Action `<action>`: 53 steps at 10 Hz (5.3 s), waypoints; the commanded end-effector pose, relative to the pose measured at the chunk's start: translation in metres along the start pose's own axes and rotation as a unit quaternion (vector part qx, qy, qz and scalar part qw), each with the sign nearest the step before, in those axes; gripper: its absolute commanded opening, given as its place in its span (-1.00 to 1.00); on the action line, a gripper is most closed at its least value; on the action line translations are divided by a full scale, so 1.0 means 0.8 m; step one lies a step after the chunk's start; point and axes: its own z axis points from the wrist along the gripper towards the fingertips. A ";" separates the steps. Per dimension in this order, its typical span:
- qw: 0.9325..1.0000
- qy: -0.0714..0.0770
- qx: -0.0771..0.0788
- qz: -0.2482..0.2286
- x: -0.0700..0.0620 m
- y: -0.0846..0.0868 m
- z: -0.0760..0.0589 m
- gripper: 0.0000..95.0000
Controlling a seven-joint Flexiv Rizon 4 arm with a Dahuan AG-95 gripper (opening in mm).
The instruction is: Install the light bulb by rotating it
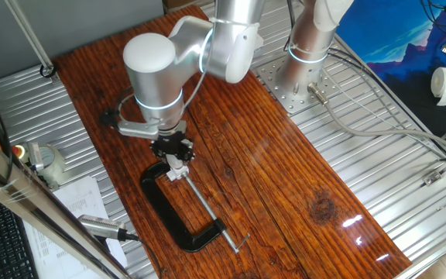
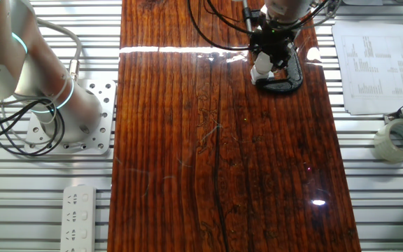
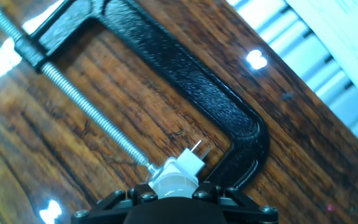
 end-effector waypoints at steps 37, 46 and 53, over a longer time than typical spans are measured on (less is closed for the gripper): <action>0.989 0.052 0.056 -0.130 -0.013 0.012 -0.037 0.60; 0.851 0.015 0.022 -0.524 -0.013 0.012 -0.037 0.60; 0.797 0.005 -0.013 -0.604 -0.006 0.003 -0.020 0.60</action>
